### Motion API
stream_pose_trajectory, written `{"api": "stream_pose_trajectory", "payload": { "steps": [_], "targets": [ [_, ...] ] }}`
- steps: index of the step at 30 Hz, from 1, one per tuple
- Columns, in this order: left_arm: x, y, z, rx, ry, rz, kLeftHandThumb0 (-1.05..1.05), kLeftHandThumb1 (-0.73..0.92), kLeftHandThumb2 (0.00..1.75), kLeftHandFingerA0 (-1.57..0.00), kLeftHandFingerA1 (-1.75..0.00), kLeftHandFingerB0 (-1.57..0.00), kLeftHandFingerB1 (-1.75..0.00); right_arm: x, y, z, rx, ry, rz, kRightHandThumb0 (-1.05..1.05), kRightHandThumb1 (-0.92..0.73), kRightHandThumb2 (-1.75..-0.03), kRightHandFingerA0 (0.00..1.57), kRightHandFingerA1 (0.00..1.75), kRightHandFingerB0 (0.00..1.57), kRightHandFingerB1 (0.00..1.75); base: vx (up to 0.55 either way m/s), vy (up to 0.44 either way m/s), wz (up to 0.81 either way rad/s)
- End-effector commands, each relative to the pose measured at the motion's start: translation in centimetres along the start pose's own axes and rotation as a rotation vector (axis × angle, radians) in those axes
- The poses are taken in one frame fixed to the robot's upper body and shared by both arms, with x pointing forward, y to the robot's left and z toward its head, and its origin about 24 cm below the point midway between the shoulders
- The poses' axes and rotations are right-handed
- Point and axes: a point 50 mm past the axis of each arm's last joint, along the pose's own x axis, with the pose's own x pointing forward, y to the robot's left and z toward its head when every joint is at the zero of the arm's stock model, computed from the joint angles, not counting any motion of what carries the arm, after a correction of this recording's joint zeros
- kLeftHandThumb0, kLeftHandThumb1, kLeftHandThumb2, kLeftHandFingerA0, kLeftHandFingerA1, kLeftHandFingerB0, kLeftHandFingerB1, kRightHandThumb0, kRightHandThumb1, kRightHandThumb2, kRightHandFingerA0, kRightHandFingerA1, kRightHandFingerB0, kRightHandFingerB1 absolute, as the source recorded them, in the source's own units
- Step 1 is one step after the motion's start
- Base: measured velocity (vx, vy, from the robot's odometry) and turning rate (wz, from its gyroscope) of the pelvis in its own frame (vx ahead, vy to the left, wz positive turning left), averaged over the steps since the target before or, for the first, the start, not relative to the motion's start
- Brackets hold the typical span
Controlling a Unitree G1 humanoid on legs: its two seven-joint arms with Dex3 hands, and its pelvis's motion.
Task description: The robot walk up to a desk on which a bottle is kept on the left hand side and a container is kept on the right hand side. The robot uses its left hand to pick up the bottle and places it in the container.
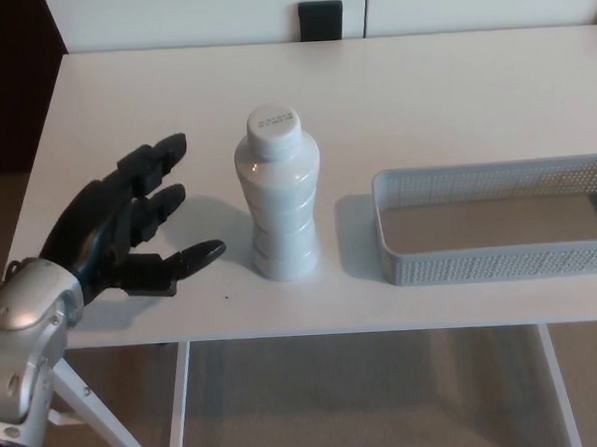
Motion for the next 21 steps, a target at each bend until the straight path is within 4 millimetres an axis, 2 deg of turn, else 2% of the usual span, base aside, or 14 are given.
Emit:
{"api": "stream_pose_trajectory", "payload": {
  "steps": [1, 11, 13, 16, 17, 19, 21],
  "targets": [
    [0.4, -0.3, 0.4, 0.038, -0.021, -0.019, -0.59, 0.38, 0.72, 0.0, -0.14, 0.0, -0.06, 0.0, -0.5, 0.5, -0.01, -0.013, -0.015, -0.12, -0.35, -0.84, 0.34, 0.61, 0.29, 0.57, 0.0, 0.0, 0.0],
    [1.7, -3.6, 1.4, 0.147, -0.082, -0.081, -0.57, 0.37, 0.74, -0.02, -0.29, -0.02, -0.15, -0.3, 0.0, 1.0, -0.026, -0.031, 0.007, -0.11, -0.38, -0.86, 0.3, 0.6, 0.28, 0.57, 0.0, 0.0, 0.0],
    [1.9, -4.3, 1.5, 0.165, -0.092, -0.089, -0.56, 0.37, 0.74, -0.02, -0.26, -0.01, -0.16, -0.2, 0.1, 1.1, -0.036, -0.034, 0.012, -0.12, -0.37, -0.86, 0.33, 0.61, 0.29, 0.58, 0.0, 0.0, 0.0],
    [2.2, -4.8, 1.6, 0.154, -0.088, -0.098, -0.55, 0.37, 0.74, -0.02, -0.25, -0.02, -0.16, -0.1, 0.2, 1.1, -0.029, -0.037, 0.011, -0.11, -0.36, -0.85, 0.33, 0.61, 0.3, 0.58, 0.0, 0.0, 0.0],
    [2.5, -5.7, 1.7, 0.122, -0.081, -0.105, -0.58, 0.38, 0.74, -0.03, -0.27, -0.04, -0.15, -0.1, 0.3, 1.3, -0.013, -0.034, 0.005, -0.11, -0.37, -0.86, 0.33, 0.6, 0.32, 0.58, 0.0, 0.0, 0.0],
    [2.7, -6.2, 1.7, 0.104, -0.081, -0.104, -0.58, 0.38, 0.74, -0.03, -0.27, -0.04, -0.15, -0.2, 0.4, 1.4, -0.007, -0.029, 0.001, -0.11, -0.37, -0.86, 0.33, 0.6, 0.32, 0.58, 0.0, 0.0, 0.0],
    [3.1, -6.9, 1.5, 0.029, -0.071, -0.086, -0.57, 0.38, 0.74, -0.02, -0.27, -0.02, -0.15, -0.1, 0.6, 1.5, 0.004, -0.038, 0.03, -0.14, -0.36, -0.85, 0.3, 0.59, 0.31, 0.57, 0.0, 0.0, 0.0]
  ]
}}
